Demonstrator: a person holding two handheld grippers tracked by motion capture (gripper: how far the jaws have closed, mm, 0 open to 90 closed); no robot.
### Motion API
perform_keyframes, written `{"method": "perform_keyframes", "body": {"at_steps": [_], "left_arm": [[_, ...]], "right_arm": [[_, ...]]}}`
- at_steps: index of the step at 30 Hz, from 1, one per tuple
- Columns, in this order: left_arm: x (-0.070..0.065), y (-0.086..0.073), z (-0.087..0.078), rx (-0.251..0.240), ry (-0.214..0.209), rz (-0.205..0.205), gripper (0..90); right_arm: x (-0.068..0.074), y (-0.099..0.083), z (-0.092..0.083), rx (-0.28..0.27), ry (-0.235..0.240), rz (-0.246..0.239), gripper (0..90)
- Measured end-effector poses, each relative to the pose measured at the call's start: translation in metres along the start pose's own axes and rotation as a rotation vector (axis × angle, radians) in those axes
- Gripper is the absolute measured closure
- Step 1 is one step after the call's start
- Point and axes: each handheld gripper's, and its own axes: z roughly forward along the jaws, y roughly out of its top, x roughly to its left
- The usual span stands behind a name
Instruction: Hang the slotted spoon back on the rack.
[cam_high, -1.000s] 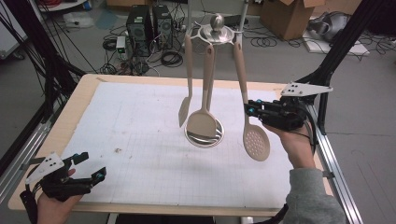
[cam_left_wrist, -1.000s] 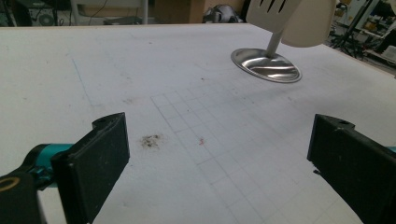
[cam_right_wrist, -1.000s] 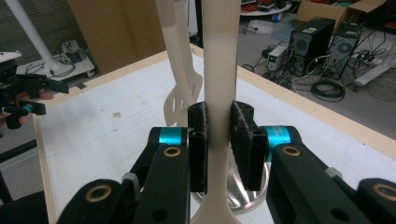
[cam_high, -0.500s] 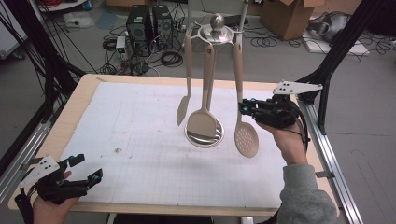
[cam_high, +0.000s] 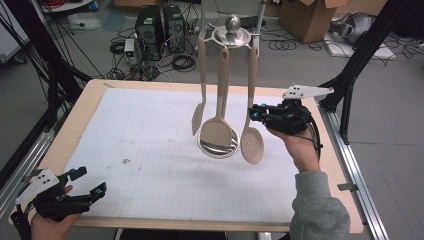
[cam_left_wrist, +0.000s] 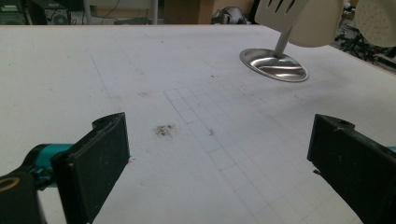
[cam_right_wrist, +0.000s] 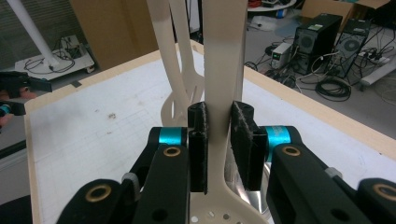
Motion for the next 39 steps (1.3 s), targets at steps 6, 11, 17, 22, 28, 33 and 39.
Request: {"method": "perform_keyframes", "body": {"at_steps": [6, 11, 17, 22, 28, 33, 39], "left_arm": [[0.000, 0.000, -0.001, -0.002, 0.002, -0.001, 6.1], [0.000, 0.000, -0.001, -0.003, 0.003, -0.001, 6.2], [-0.001, 0.000, -0.001, -0.002, 0.003, 0.002, 6.1], [-0.001, 0.000, -0.001, 0.000, 0.002, 0.002, 6.1], [-0.002, 0.000, -0.001, -0.001, -0.002, 0.003, 6.1], [-0.002, 0.000, -0.001, -0.004, -0.003, 0.003, 6.1], [-0.002, 0.002, -0.001, -0.018, -0.011, 0.005, 6.1]], "right_arm": [[0.000, 0.000, 0.004, -0.003, -0.002, -0.002, 77.1], [0.001, 0.000, 0.006, -0.007, -0.005, -0.006, 77.0], [0.001, -0.001, 0.008, -0.016, -0.011, -0.013, 76.9], [0.001, -0.001, 0.010, -0.018, -0.020, -0.016, 76.8], [0.004, -0.001, 0.010, -0.030, -0.021, -0.022, 73.3], [0.012, -0.002, 0.003, -0.059, -0.029, -0.034, 58.5], [0.027, -0.002, -0.005, -0.078, -0.044, -0.066, 31.1]]}}
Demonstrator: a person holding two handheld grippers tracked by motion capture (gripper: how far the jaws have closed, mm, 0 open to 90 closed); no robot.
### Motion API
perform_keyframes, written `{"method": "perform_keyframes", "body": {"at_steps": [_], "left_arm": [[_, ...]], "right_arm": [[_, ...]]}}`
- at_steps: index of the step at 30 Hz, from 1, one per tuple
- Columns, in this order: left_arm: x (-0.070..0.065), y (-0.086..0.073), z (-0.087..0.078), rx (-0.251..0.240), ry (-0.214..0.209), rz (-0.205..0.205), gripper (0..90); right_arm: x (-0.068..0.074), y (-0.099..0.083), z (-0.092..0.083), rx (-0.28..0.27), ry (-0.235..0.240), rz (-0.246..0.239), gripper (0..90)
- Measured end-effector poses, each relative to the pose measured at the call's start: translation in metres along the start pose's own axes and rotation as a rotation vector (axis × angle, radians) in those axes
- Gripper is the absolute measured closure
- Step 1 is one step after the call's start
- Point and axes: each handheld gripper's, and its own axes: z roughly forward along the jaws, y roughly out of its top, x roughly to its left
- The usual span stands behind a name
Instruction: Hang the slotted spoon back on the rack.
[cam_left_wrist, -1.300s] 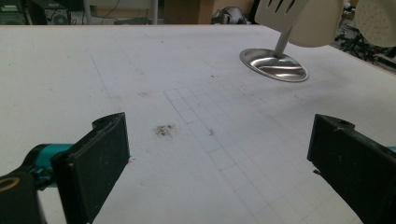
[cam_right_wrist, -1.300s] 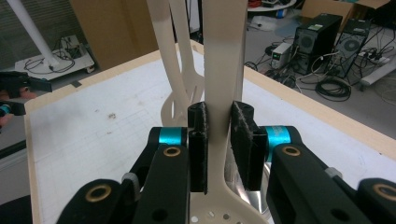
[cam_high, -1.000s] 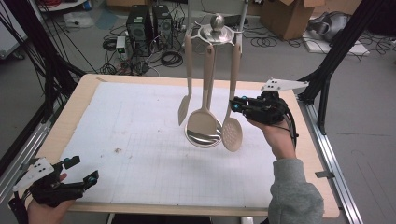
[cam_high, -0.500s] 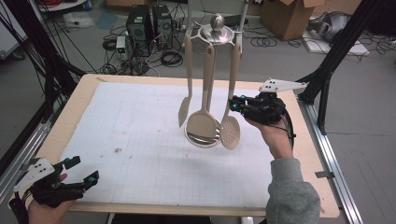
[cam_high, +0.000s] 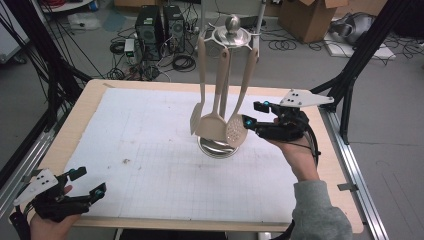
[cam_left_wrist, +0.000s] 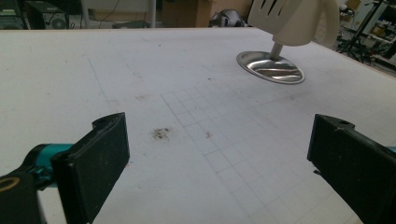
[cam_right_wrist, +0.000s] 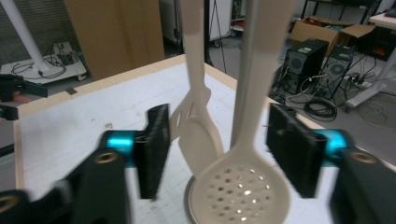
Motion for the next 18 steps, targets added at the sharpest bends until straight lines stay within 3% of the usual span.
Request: {"method": "perform_keyframes", "body": {"at_steps": [5, 12, 18], "left_arm": [[0.001, 0.002, 0.002, -0.005, -0.014, -0.003, 6.1], [-0.004, 0.007, 0.006, -0.027, -0.043, 0.011, 6.1], [-0.008, 0.010, 0.005, -0.032, -0.047, 0.023, 6.1]], "right_arm": [[0.013, -0.003, -0.005, -0.032, 0.027, 0.002, 17.8], [0.021, -0.013, -0.013, -0.042, 0.080, -0.034, 14.6], [0.019, -0.027, -0.023, -0.074, 0.074, -0.014, 14.5]]}}
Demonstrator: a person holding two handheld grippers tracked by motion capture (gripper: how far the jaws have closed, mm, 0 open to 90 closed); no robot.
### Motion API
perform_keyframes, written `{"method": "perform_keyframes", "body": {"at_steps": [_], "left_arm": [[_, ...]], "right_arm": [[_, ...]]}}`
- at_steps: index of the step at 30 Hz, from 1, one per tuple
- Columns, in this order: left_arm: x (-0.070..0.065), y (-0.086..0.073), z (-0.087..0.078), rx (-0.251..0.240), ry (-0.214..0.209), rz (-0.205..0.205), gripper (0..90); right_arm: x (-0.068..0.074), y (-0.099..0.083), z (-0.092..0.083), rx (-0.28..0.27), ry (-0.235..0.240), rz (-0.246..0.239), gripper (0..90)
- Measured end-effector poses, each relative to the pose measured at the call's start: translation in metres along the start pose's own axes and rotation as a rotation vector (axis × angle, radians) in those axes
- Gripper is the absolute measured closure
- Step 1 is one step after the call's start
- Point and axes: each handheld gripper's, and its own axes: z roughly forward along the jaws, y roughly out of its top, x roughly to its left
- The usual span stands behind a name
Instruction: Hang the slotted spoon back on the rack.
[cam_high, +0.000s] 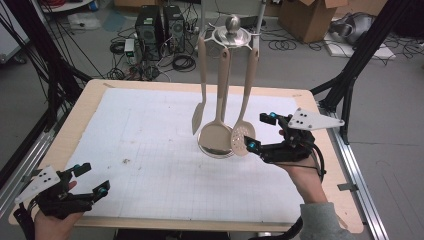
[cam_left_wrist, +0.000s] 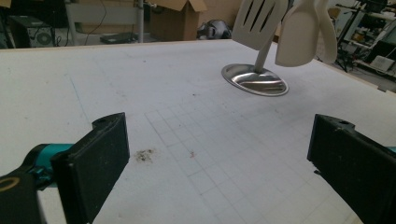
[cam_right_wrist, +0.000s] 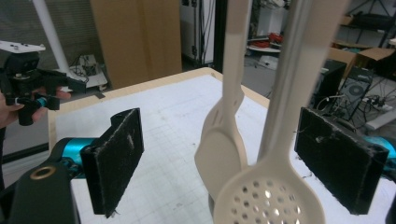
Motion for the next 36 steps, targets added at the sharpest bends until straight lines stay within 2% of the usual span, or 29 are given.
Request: {"method": "perform_keyframes", "body": {"at_steps": [7, 13, 18, 27, 36], "left_arm": [[0.001, 0.001, -0.001, -0.018, 0.007, -0.008, 6.1], [0.003, 0.001, 0.002, -0.015, 0.010, -0.008, 6.1], [0.003, 0.001, 0.004, -0.008, 0.011, -0.010, 6.0], [0.003, 0.003, 0.014, -0.017, 0.004, 0.002, 6.0], [0.002, 0.005, 0.031, -0.012, -0.021, 0.006, 6.0]], "right_arm": [[-0.003, -0.021, -0.016, -0.031, -0.032, 0.019, 14.5], [-0.009, -0.037, -0.026, -0.060, -0.053, 0.043, 14.5], [-0.008, -0.051, -0.031, -0.067, -0.063, 0.059, 14.5], [-0.002, -0.075, -0.041, -0.063, -0.086, 0.080, 14.5], [0.001, -0.086, -0.056, -0.070, -0.124, 0.082, 14.4]]}}
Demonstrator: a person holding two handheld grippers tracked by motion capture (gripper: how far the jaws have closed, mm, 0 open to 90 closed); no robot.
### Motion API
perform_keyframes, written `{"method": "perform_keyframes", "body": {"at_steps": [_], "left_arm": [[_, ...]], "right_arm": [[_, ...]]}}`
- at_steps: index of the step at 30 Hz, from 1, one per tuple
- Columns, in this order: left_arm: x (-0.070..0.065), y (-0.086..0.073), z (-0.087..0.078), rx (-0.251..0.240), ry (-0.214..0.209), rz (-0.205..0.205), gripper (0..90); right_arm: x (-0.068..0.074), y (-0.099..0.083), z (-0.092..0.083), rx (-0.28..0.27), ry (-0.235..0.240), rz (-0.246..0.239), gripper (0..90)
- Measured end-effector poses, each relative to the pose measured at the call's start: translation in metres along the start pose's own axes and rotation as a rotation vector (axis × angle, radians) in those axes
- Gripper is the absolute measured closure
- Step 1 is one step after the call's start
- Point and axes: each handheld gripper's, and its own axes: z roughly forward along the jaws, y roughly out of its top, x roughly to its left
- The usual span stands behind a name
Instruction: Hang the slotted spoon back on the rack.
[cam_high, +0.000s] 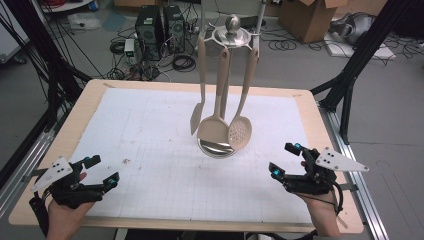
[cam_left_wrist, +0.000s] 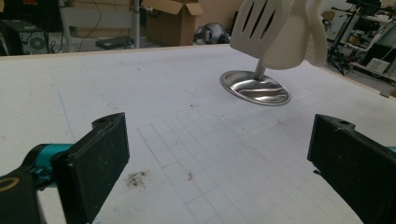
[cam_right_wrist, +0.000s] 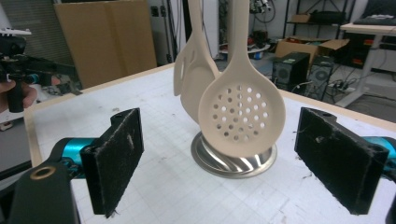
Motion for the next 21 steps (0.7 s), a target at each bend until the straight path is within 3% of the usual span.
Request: {"method": "perform_keyframes", "body": {"at_steps": [15, 21], "left_arm": [[0.001, 0.002, 0.010, -0.006, -0.010, -0.009, 6.0], [0.006, 0.004, 0.021, -0.002, -0.022, -0.018, 6.1]], "right_arm": [[-0.002, -0.026, -0.010, 0.026, -0.020, 0.047, 14.4], [0.000, -0.029, -0.009, 0.031, -0.023, 0.031, 14.4]]}}
